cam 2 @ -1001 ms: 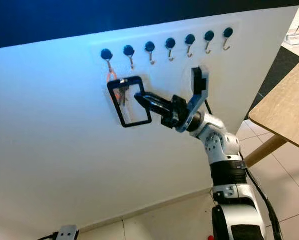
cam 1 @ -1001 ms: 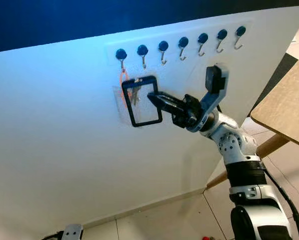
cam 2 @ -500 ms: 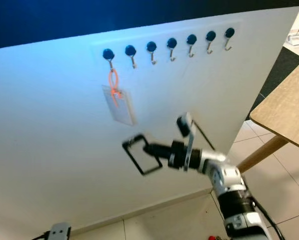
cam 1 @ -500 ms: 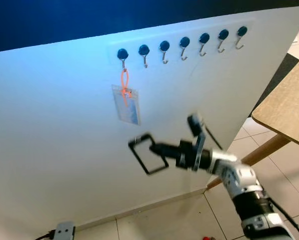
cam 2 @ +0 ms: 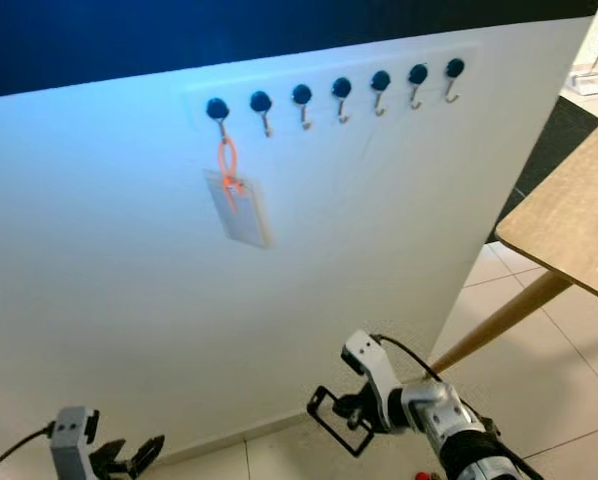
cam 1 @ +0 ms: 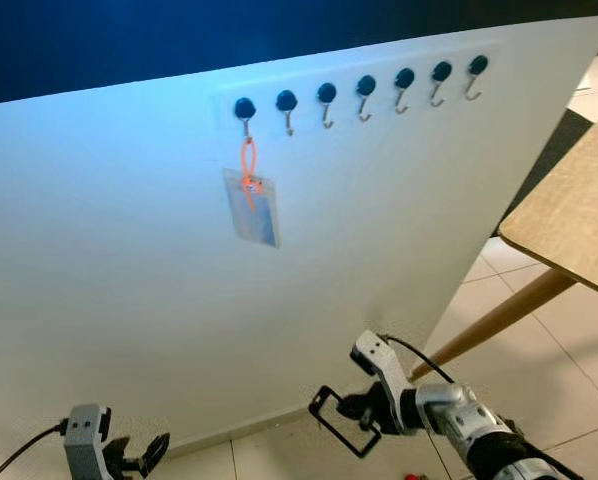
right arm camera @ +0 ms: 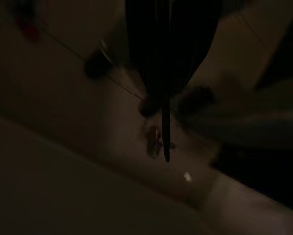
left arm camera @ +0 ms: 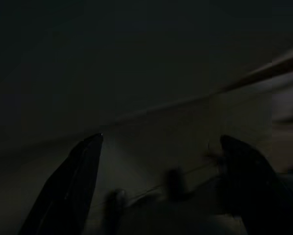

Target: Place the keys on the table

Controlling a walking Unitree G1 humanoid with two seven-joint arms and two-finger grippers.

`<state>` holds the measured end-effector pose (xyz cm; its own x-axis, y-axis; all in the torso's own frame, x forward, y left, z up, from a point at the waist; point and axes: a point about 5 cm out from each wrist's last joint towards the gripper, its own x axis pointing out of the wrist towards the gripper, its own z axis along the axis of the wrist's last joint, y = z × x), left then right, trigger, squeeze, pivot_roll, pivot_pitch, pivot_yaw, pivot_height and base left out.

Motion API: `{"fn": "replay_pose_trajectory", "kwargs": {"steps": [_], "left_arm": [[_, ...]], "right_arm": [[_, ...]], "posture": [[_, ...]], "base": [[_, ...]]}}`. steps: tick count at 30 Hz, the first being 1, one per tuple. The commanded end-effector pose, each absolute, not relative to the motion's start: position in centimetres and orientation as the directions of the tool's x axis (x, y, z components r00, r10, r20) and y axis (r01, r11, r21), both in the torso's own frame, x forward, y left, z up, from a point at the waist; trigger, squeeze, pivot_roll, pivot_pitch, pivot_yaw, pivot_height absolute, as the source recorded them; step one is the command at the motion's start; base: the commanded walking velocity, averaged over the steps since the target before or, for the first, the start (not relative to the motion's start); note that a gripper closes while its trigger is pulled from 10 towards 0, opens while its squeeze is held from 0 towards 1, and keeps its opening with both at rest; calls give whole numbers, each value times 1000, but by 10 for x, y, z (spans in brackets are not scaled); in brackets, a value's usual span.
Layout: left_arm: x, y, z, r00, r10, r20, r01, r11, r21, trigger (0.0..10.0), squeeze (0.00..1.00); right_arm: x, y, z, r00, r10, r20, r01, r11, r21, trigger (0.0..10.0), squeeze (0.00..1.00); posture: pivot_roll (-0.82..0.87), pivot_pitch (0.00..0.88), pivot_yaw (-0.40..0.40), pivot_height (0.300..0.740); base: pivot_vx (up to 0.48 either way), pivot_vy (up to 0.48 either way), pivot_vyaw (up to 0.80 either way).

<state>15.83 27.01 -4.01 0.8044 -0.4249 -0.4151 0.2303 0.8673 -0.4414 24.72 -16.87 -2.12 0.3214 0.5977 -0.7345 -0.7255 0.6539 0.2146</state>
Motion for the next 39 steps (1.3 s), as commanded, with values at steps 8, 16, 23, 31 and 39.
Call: {"fn": "replay_pose_trajectory", "kwargs": {"steps": [8,16,23,31,39], "left_arm": [[194,265,59,635,-773,-1,724,595,-349,10000,0],[218,235,124,454,-849,271,889,412,-201,10000,0],[221,215,170,329,-853,404,943,321,-91,10000,0],[235,205,191,402,-819,410,898,440,-2,10000,0],[252,196,194,509,-766,391,834,552,-5,10000,0]], "right_arm": [[200,-186,-67,275,346,-897,-663,744,83,10000,0],[162,-197,-89,243,219,-945,-569,821,44,10000,0],[139,-206,-97,200,157,-967,-557,830,19,10000,0],[136,-209,-98,202,136,-970,-550,835,3,10000,0],[141,-208,-97,218,132,-967,-545,838,-9,10000,0]], "posture": [[-39,75,21,740],[-38,66,16,740],[-48,58,19,740],[-50,58,23,740],[-50,58,25,740]], "base": [[0,0,0],[0,0,0],[0,0,0],[0,0,0],[0,0,0]]}}
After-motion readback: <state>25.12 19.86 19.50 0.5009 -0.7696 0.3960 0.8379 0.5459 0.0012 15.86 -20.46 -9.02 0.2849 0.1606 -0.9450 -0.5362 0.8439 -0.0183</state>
